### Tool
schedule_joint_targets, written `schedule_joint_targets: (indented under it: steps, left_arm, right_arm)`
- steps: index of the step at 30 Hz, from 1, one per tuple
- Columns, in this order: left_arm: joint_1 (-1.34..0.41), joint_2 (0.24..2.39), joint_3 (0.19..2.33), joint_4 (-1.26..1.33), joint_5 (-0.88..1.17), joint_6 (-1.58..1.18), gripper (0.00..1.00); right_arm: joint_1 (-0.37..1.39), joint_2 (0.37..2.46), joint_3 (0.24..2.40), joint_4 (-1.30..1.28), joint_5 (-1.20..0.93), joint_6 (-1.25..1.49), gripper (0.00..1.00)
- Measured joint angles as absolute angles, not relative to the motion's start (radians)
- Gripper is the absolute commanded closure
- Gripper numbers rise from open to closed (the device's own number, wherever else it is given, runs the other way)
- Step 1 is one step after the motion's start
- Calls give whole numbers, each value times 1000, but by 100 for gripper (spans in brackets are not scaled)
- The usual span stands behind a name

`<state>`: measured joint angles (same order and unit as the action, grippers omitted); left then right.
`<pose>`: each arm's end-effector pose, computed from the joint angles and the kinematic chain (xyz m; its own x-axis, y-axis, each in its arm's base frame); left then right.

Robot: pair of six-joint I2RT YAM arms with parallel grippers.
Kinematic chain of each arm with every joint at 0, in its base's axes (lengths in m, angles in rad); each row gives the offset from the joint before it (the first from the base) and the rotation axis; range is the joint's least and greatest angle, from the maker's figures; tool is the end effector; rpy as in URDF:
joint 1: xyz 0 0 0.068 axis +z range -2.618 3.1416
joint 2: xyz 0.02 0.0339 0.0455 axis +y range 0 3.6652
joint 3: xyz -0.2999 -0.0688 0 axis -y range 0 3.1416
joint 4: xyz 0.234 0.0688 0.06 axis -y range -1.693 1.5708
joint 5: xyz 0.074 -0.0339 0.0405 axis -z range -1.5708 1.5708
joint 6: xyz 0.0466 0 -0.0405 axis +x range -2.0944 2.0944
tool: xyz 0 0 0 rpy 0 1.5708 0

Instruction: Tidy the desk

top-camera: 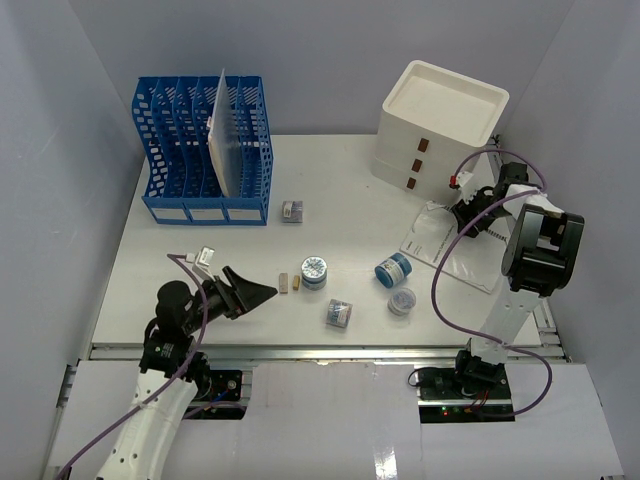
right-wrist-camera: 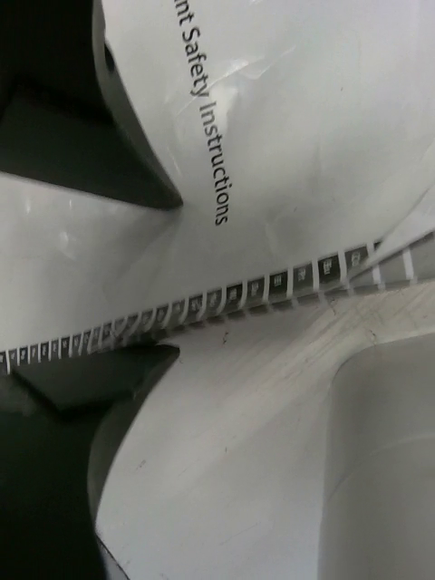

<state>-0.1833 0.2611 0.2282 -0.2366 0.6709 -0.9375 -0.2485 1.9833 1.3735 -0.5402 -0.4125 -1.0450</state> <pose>0.0661 -0.0417 0.2138 -0.7450 -0.5040 -0.4370 0.2222 0.4303 -0.8749 0.4060 -0.0837 0.1969 -0.5016 -0.6902 -0.5215 -0.7318 0.6601 -0.1697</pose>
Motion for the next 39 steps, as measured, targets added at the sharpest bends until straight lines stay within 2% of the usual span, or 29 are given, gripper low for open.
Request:
schedule_joint_targets:
  steps: [2,5,8,9,16,24,32,39]
  left_arm:
    - [-183,264,205,-204,687,-971,2]
    - [-183,268,172,-139,705,-1016,2]
    - [-183,288,153,-86,724,-1047,2]
    - [-183,299,151,-70,728,-1053,2]
    - [-188,383,149,71,749,-1074,2]
    - [-267,593,151,298,729,-1090,2]
    - [-514,940,266,524,621,-1068,2]
    - [-636,1292,507,677,528,-1012,2]
  right_arm:
    - [-249,1983,1369,-534,-420,-1047,66]
    - [-255,1959,1337,-514,-435,-1030,75]
    - [-256,1908,1270,-488,-449,-997,90]
    - [-255,1887,1248,-487,-454,-985,92]
    - [-255,1662,1116,-485,-518,-893,92]
    - [-253,1379,1097,-431,-597,-728,92]
    - [-253,1269,1058,-315,-665,-548,92]
    - [-251,1239,1032,-253,-703,-443,92]
